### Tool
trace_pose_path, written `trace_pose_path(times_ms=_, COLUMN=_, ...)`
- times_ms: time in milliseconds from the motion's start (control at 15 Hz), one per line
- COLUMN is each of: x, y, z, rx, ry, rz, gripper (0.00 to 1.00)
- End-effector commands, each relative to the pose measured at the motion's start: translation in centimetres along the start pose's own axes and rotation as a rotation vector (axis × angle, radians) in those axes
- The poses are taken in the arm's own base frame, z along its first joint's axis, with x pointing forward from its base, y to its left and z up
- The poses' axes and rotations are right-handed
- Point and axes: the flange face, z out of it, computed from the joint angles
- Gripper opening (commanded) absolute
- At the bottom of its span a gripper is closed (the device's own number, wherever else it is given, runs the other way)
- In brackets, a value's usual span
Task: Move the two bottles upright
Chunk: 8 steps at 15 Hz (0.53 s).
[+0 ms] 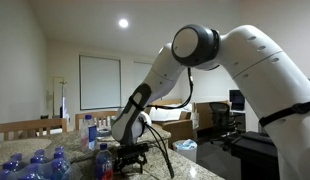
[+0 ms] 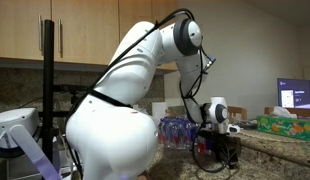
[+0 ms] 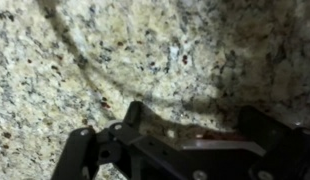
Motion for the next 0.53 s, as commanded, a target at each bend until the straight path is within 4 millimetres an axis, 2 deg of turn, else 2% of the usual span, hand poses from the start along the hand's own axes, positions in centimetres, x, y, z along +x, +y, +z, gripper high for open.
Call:
trace_pose_path(times_ms=0, x=1.5, y=-2.0, z=0.9, rx=0.000, ry=0.002, rz=0.032, gripper=1.00)
trace_pose_path(times_ms=467, x=1.2, y=-3.1, z=-1.3, rx=-0.011, ry=-0.024, rz=0.023, gripper=1.00)
